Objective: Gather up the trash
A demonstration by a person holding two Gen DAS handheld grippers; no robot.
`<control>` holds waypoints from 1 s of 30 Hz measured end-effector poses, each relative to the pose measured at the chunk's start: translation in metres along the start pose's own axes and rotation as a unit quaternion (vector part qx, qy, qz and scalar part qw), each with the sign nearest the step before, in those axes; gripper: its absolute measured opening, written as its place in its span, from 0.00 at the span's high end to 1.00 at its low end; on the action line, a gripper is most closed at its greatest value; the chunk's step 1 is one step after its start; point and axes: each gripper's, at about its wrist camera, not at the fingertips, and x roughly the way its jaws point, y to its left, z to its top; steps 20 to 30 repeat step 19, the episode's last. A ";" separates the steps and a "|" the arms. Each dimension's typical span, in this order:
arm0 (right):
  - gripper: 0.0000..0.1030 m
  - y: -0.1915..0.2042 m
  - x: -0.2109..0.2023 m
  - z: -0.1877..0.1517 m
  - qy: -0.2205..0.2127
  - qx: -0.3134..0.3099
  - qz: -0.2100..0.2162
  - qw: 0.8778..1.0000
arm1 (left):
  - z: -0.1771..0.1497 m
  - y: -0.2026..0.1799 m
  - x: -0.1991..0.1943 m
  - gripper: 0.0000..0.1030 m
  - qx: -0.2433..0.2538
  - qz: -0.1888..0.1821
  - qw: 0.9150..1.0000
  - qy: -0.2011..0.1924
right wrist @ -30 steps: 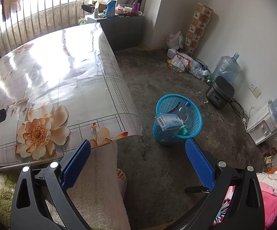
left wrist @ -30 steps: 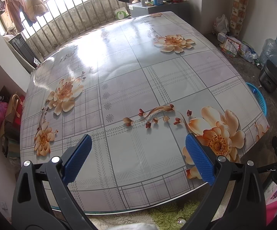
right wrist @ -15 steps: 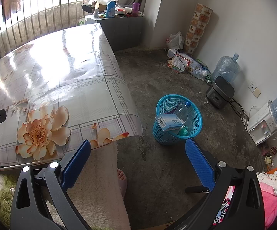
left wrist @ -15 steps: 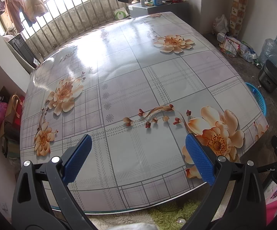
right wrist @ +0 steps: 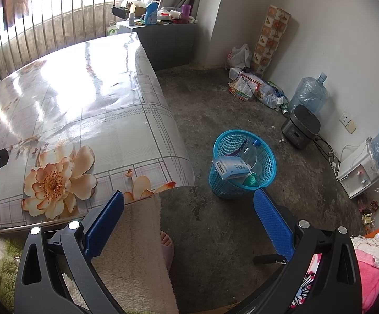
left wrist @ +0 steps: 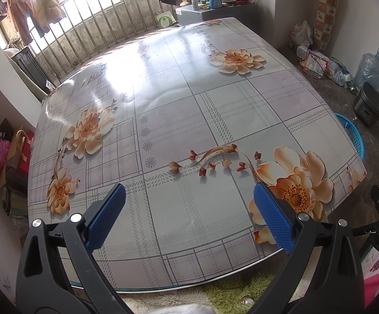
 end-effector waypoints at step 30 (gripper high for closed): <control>0.06 0.001 -0.003 0.003 -0.002 0.000 0.000 1.000 | 0.004 -0.001 -0.006 0.09 0.003 -0.004 1.000 -0.008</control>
